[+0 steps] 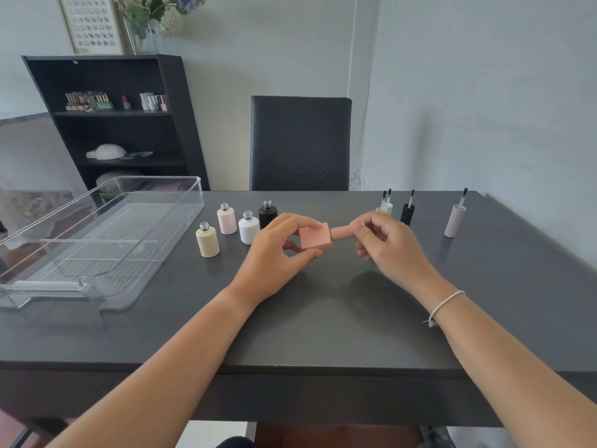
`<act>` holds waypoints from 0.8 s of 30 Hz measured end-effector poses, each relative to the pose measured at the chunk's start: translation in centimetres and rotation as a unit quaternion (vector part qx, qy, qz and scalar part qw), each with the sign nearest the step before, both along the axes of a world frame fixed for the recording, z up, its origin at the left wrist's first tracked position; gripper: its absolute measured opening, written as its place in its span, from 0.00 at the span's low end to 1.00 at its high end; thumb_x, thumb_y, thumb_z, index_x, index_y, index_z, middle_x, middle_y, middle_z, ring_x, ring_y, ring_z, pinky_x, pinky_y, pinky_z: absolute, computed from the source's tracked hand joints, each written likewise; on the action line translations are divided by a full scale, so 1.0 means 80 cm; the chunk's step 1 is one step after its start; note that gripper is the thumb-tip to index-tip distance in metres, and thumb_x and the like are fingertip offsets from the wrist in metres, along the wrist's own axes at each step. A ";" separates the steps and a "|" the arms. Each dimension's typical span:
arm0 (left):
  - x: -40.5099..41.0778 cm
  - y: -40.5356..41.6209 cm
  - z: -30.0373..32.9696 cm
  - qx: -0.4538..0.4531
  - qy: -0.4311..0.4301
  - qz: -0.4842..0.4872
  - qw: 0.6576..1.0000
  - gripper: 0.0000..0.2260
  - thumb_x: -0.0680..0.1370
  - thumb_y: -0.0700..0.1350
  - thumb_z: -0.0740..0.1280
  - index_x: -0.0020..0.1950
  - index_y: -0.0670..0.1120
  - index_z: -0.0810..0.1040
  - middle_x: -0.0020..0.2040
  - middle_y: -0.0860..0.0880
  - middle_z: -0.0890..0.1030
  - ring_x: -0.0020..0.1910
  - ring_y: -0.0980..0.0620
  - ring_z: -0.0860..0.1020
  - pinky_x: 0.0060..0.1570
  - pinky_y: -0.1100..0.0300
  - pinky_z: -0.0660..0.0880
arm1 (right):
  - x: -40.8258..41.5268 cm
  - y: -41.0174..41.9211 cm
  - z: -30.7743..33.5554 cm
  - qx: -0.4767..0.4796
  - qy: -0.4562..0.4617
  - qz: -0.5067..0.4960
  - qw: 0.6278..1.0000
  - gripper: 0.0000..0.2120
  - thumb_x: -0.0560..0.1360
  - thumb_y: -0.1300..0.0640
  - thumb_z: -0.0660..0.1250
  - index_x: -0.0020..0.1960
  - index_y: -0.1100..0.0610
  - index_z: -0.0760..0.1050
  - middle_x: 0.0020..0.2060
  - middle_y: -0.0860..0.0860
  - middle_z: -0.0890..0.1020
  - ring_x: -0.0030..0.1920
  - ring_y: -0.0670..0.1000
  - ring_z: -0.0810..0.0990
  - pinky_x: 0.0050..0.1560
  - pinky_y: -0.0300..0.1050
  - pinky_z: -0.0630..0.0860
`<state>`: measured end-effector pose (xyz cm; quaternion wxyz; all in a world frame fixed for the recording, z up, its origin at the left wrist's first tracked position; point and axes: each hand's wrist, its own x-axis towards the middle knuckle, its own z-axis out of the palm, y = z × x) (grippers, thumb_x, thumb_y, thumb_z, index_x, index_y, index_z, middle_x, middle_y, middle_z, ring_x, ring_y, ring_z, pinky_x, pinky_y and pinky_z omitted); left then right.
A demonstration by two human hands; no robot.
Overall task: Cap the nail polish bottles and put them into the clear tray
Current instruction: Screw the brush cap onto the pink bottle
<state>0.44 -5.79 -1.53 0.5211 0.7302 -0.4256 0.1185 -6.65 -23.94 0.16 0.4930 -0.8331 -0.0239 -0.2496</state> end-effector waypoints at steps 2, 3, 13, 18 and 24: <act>0.000 0.000 0.000 0.000 0.001 0.001 1.000 0.15 0.70 0.38 0.72 0.53 0.53 0.77 0.51 0.54 0.77 0.49 0.58 0.75 0.44 0.69 0.73 | 0.001 -0.001 -0.001 0.006 -0.002 0.007 1.000 0.03 0.76 0.56 0.63 0.45 0.50 0.75 0.32 0.50 0.77 0.34 0.54 0.75 0.43 0.54 0.75; 0.000 0.000 0.000 -0.001 0.002 0.001 1.000 0.15 0.70 0.38 0.72 0.53 0.53 0.77 0.51 0.54 0.77 0.49 0.58 0.75 0.44 0.69 0.73 | 0.001 -0.002 -0.001 0.001 -0.004 0.007 1.000 0.04 0.75 0.58 0.63 0.48 0.49 0.74 0.34 0.50 0.77 0.36 0.58 0.76 0.44 0.54 0.75; -0.001 0.000 0.001 0.001 0.001 0.003 1.000 0.16 0.70 0.39 0.72 0.53 0.56 0.76 0.51 0.54 0.77 0.49 0.58 0.75 0.44 0.70 0.73 | -0.002 0.000 0.003 0.002 0.001 -0.006 1.000 0.03 0.75 0.54 0.64 0.45 0.51 0.76 0.33 0.53 0.78 0.36 0.56 0.75 0.44 0.55 0.76; -0.001 0.001 0.001 0.006 0.004 0.006 1.000 0.15 0.70 0.39 0.72 0.53 0.53 0.77 0.51 0.53 0.77 0.49 0.58 0.75 0.44 0.69 0.74 | 0.000 0.000 0.002 -0.030 0.001 -0.011 0.999 0.09 0.75 0.59 0.63 0.40 0.45 0.73 0.35 0.53 0.79 0.36 0.54 0.77 0.43 0.52 0.76; -0.002 0.000 0.002 0.015 0.006 0.008 1.000 0.14 0.71 0.39 0.72 0.53 0.52 0.77 0.51 0.52 0.77 0.48 0.58 0.75 0.45 0.68 0.75 | 0.002 -0.002 0.000 -0.048 0.007 -0.024 0.999 0.07 0.77 0.55 0.61 0.41 0.48 0.73 0.29 0.49 0.77 0.31 0.45 0.76 0.39 0.48 0.76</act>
